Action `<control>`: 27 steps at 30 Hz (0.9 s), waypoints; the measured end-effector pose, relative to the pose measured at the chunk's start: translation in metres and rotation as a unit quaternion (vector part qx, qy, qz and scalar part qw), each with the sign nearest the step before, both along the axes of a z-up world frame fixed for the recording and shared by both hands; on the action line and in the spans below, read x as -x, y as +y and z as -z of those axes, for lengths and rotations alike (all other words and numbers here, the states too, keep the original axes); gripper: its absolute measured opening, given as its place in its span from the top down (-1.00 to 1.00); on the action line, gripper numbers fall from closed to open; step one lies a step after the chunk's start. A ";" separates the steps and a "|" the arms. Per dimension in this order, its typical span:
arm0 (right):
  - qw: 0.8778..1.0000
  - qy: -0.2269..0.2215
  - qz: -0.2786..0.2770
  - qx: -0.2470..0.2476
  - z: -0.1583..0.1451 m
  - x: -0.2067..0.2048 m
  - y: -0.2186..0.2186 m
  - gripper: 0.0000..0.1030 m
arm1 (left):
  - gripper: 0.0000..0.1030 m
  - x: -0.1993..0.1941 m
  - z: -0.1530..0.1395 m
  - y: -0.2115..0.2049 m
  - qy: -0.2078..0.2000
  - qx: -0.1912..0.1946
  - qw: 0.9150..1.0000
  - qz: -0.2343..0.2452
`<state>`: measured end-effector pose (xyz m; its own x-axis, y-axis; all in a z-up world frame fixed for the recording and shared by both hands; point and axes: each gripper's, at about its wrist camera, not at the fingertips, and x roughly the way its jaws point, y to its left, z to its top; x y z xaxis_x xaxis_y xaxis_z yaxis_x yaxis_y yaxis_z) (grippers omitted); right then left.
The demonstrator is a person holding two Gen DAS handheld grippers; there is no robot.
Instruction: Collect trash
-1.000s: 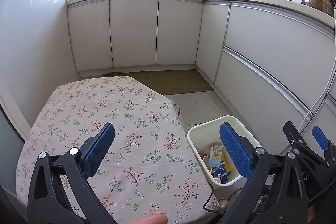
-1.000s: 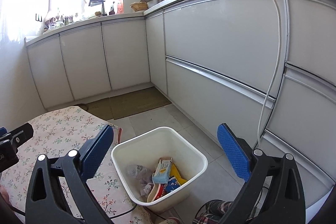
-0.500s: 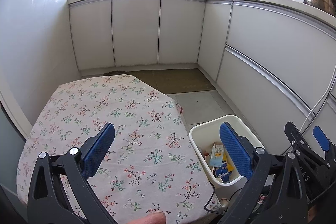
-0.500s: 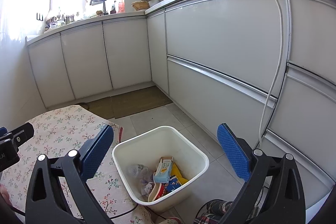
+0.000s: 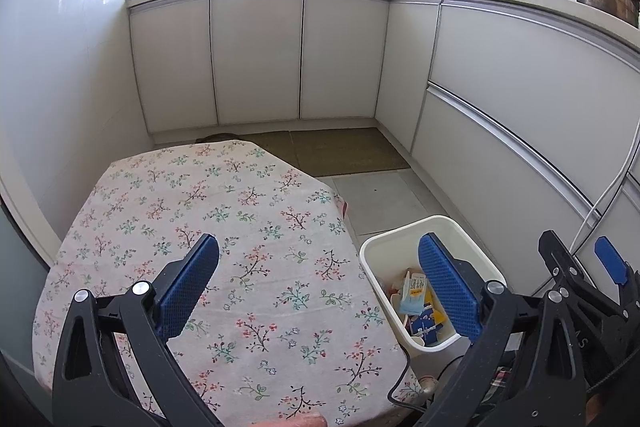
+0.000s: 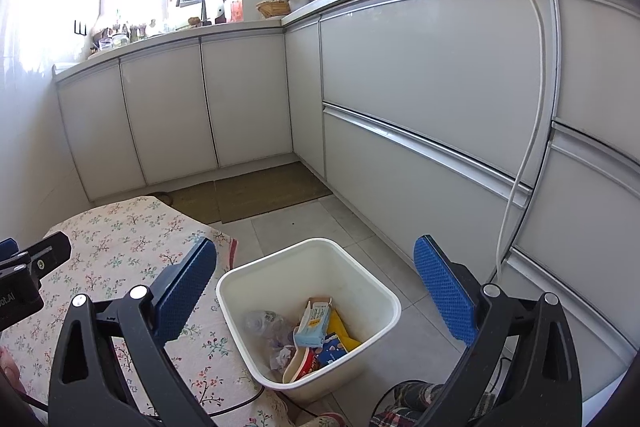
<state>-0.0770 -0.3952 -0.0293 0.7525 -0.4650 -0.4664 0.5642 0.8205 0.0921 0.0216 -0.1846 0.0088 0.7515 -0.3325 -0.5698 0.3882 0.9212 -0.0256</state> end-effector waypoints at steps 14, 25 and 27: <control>1.000 0.001 -0.003 -0.005 0.001 -0.001 0.002 -0.87 | -0.45 0.003 0.007 -0.009 0.004 -0.002 0.999 0.038; 1.000 0.002 -0.003 -0.004 0.001 -0.001 0.002 -0.87 | -0.74 0.005 0.008 -0.012 0.010 -0.008 0.999 0.032; 1.000 0.002 -0.004 -0.004 0.001 -0.001 0.002 -0.87 | -0.79 0.005 0.008 -0.011 0.008 -0.009 1.000 0.025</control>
<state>-0.0757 -0.3929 -0.0306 0.7544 -0.4557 -0.4725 0.5581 0.8242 0.0961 0.0164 -0.1960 0.0010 0.7249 -0.3590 -0.5879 0.4330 0.9013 -0.0165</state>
